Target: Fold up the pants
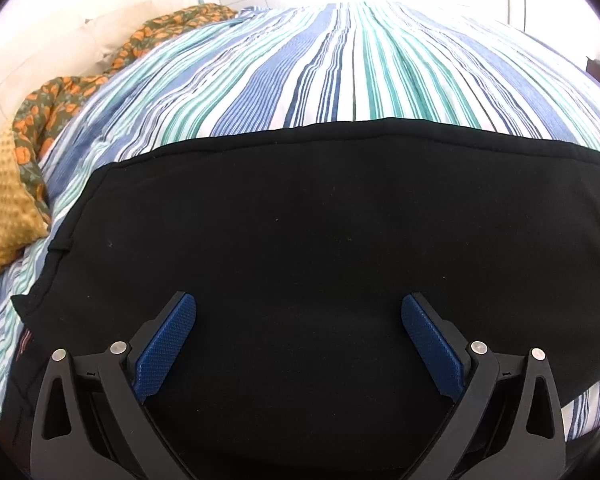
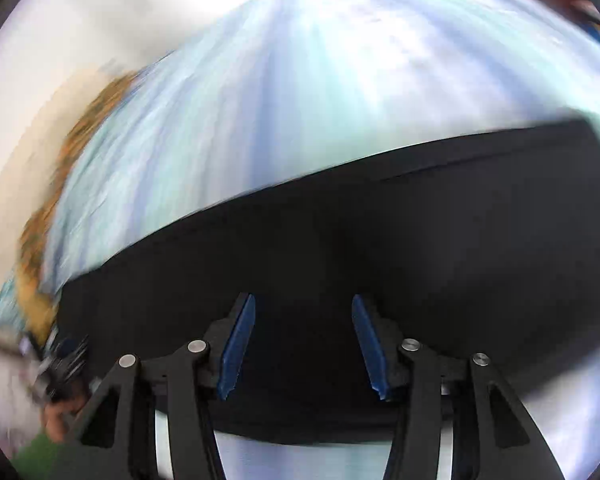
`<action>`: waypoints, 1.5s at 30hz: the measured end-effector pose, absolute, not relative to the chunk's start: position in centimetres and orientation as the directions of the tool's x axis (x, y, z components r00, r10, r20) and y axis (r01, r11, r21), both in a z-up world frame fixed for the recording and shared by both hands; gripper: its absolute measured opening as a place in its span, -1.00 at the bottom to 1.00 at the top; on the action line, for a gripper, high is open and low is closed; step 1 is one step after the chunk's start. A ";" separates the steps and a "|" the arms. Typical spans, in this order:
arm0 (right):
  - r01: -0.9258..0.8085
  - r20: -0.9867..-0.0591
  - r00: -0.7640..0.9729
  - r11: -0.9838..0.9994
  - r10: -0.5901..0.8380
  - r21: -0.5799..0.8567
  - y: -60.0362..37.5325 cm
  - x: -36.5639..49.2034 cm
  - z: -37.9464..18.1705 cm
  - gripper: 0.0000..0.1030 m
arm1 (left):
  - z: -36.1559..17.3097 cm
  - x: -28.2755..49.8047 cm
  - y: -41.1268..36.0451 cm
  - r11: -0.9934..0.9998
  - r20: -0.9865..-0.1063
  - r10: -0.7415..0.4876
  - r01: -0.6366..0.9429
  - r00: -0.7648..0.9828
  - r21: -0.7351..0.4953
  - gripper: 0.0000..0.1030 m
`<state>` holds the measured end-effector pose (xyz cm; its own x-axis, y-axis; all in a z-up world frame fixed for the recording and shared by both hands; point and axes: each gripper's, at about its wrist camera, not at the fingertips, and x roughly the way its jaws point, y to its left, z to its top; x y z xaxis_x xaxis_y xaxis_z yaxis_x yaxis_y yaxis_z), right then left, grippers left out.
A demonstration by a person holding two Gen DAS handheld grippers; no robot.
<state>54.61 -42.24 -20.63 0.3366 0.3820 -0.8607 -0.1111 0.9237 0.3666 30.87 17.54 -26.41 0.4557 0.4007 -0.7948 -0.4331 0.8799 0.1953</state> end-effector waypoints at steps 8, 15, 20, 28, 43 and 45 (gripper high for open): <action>-0.021 -0.864 0.423 0.956 0.272 0.291 -54.7 44.2 -12.0 0.18 | -20.3 25.5 11.0 0.954 -0.825 0.178 -0.300 0.536 0.010 0.99; -0.096 -0.764 0.213 0.791 0.609 0.604 -43.2 27.7 -16.0 0.37 | -24.4 17.1 2.8 0.997 -0.902 0.044 -0.077 0.429 0.012 0.99; 0.015 -0.750 0.317 0.787 0.581 0.616 -42.9 23.2 -17.7 0.37 | -23.5 13.2 10.8 0.948 -0.902 0.233 -0.291 0.363 0.128 0.99; 0.118 -0.683 0.363 0.696 0.634 0.708 -44.8 23.6 -18.9 0.37 | -21.5 8.3 18.8 0.809 -0.889 0.266 -0.588 0.372 -0.004 0.99; 0.037 -0.765 0.303 0.795 0.569 0.606 -39.0 26.7 -13.4 0.41 | -16.5 22.2 22.7 0.904 -0.795 0.257 -0.429 0.549 -0.003 0.99; -0.038 -0.758 0.289 0.798 0.585 0.602 -35.8 28.5 -12.2 0.42 | -17.9 24.2 24.5 0.889 -0.805 0.297 -0.456 0.513 0.037 0.99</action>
<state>28.50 -35.76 -12.18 0.2887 0.5854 -0.7576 -0.0377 0.7976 0.6020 24.19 24.45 -17.88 0.5131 0.2969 -0.8054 -0.4564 0.8890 0.0369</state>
